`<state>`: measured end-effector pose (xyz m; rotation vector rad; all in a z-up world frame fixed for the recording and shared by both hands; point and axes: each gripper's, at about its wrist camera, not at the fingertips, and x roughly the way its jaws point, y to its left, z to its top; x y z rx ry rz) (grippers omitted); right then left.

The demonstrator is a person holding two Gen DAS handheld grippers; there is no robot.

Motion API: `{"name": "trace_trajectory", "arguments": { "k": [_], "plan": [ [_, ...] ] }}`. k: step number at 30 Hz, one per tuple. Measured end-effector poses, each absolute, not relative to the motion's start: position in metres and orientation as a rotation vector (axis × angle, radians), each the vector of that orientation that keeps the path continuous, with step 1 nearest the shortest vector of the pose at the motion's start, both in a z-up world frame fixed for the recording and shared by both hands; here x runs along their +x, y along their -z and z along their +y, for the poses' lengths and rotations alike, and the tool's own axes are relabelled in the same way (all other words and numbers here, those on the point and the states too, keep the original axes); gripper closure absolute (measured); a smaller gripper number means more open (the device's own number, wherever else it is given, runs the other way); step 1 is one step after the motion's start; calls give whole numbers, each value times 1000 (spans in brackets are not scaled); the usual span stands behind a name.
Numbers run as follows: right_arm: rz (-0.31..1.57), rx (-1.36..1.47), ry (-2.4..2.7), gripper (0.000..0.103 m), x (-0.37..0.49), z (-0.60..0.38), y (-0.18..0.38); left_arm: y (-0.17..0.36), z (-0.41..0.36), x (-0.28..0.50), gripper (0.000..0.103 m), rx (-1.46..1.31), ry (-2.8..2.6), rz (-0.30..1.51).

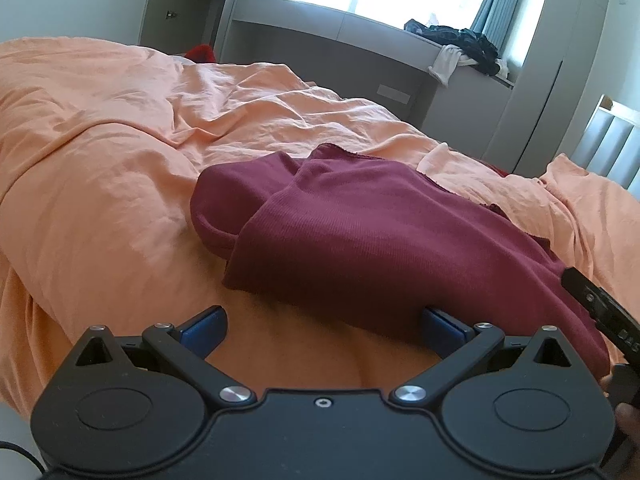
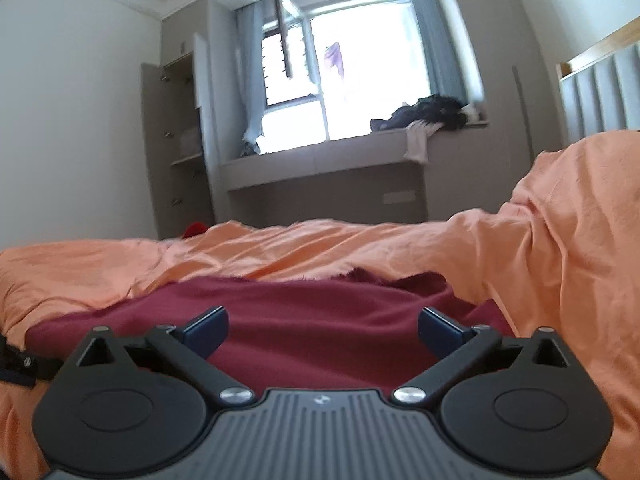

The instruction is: Fold small clothes

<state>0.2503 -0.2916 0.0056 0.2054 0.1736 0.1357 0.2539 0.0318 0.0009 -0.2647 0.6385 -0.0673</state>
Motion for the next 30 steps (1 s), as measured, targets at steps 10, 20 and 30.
{"name": "trace_trajectory", "arguments": {
  "k": [10, 20, 30],
  "plan": [
    [227, 98, -118, 1, 272, -243, 29, 5, 51, 244, 1, -467, 193, 504],
    [113, 134, -66, 1, 261, -236, 52, 22, 51, 278, 1, -549, 151, 533],
    [112, 133, -44, 1, 264, -234, 53, 21, 53, 291, 1, -559, 103, 515]
  ]
}}
